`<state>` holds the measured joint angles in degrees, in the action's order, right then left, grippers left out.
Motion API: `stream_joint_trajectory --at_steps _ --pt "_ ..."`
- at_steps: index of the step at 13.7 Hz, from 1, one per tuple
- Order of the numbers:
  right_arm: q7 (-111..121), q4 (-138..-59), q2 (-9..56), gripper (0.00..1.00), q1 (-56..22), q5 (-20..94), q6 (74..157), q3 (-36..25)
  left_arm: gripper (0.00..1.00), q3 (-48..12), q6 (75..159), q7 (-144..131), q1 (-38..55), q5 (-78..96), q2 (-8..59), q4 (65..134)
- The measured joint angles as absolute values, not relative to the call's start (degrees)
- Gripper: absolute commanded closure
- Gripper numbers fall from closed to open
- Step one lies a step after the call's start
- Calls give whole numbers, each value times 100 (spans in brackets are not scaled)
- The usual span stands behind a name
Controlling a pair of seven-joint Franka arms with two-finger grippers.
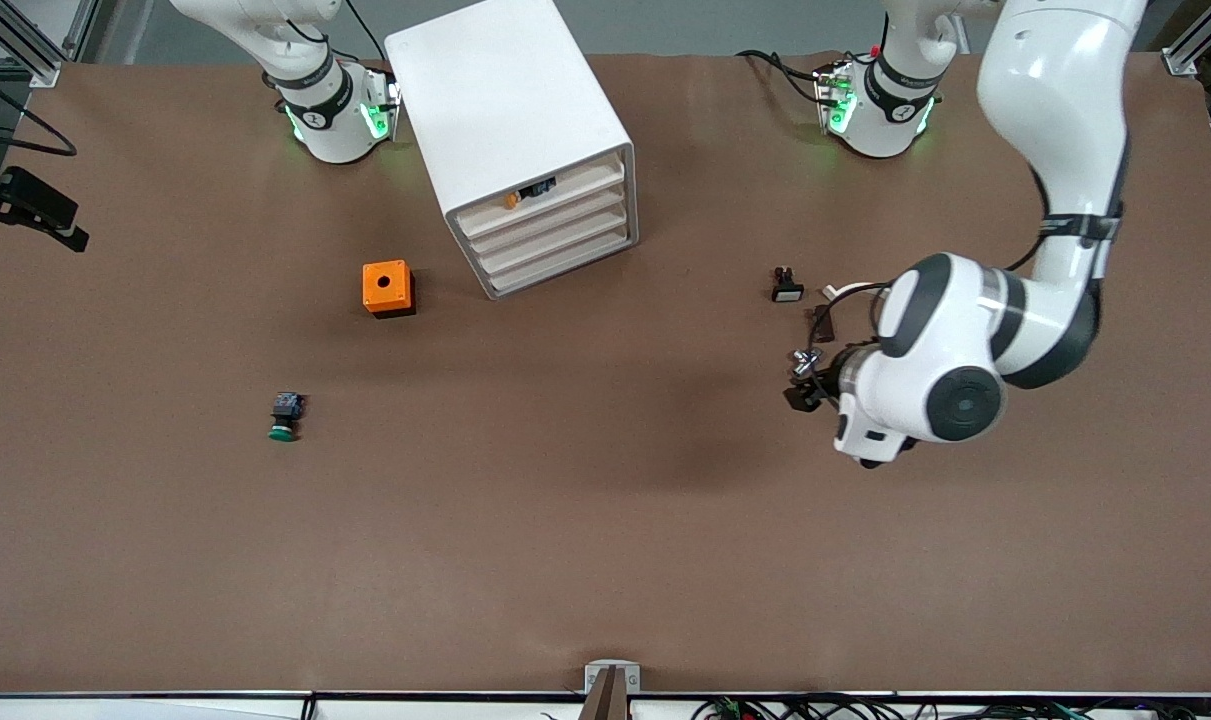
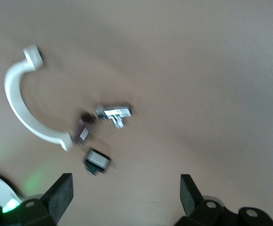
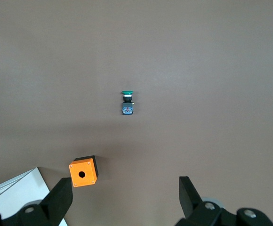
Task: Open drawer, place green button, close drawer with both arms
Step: 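Reach the left gripper to the cabinet drawer while the right gripper approaches the button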
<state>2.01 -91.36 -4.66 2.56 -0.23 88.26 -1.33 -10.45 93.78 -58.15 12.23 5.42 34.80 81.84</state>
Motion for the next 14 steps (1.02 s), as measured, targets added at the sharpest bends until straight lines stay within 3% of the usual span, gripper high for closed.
stream_joint_trajectory --at_steps 7,14 --pt "205 -9134 -429 0 256 -23 8826 -132 0 -1053 10290 -9080 2235 1552 4275 8108" --pt "250 -9145 -319 0 242 -129 8708 -120 0 -1053 10439 -10257 2661 3124 4693 8099"
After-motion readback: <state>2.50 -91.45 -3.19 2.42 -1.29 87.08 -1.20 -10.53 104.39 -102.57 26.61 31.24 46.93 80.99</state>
